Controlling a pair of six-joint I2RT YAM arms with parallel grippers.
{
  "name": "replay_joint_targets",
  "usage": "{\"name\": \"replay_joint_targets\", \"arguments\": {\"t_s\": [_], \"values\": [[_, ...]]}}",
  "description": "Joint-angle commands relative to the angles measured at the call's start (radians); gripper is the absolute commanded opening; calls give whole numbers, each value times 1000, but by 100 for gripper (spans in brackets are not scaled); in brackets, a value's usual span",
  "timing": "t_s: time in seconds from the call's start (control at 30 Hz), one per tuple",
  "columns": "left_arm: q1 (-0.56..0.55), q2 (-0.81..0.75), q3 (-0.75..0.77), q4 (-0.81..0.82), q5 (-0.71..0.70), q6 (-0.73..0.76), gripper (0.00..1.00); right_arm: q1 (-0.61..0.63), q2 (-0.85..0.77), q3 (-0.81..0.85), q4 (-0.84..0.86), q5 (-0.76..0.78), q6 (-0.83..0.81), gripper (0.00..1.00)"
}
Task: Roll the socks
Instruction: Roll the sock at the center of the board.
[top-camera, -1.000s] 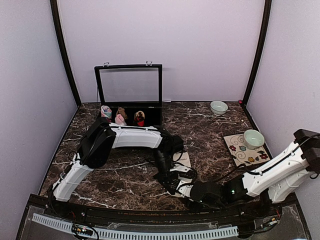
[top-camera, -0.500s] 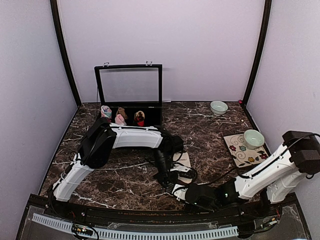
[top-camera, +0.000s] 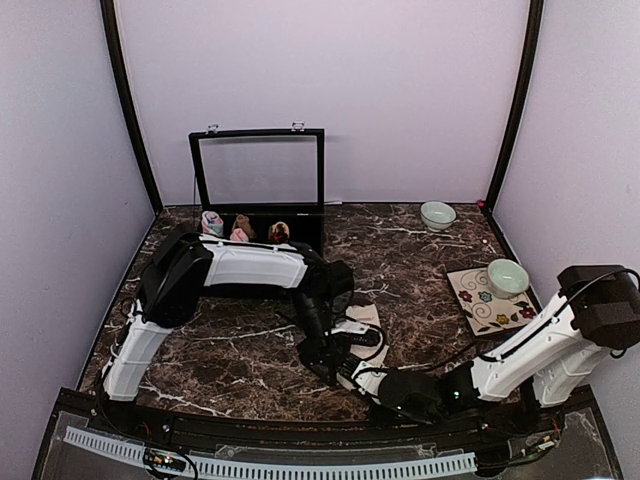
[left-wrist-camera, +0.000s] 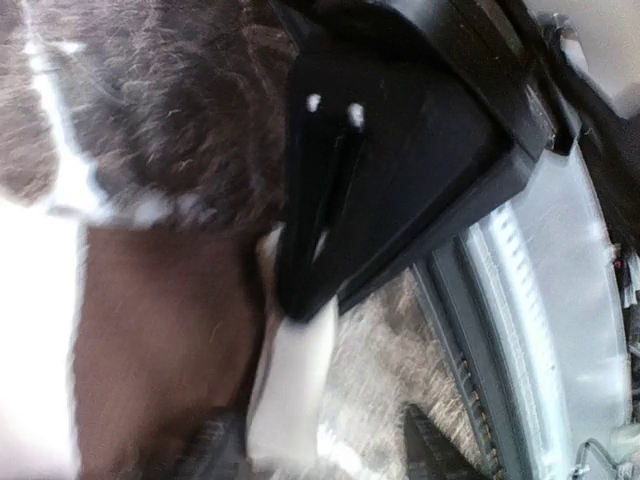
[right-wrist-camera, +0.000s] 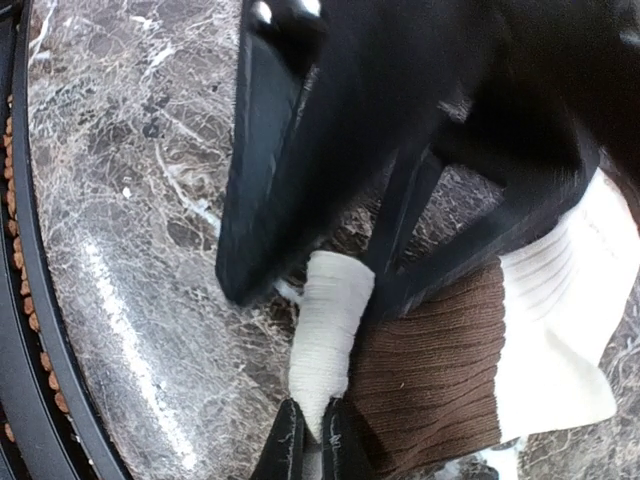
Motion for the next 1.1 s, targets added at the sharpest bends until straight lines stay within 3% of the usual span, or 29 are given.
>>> {"name": "replay_joint_targets", "arguments": {"t_s": [0.0,0.03,0.33,0.47,0.5,0.57,0.6,0.7,0.83,1.07], "values": [[57,-184,-149,237,-186,-103,92,-7,16,-55,-29,-100,124,0],[60,-233,-180,279,-212,-120,98,-12,12,-61,-33,-115,142,0],[75,-514,-414,618,-471,-222,99,-135,-92,-145,-10,-280,255,0],[131,-583,-514,884,-712,-428,99,-171,-126,-176,6,-320,292,0],[152,-584,-512,884,-698,-446,99,-177,-128,-183,13,-329,303,0],[213,-587,-473,778,-494,-419,95,-187,-125,-193,19,-346,327,0],[217,-600,-482,781,-487,-417,92,-191,-122,-196,20,-353,339,0],[161,-681,-608,875,-547,-309,93,-208,-114,-215,40,-386,373,0],[107,-682,-656,807,-467,-251,93,-252,-105,-247,88,-447,416,0],[-59,-631,-659,638,-330,-60,80,-299,-59,-269,112,-517,494,0]]}}
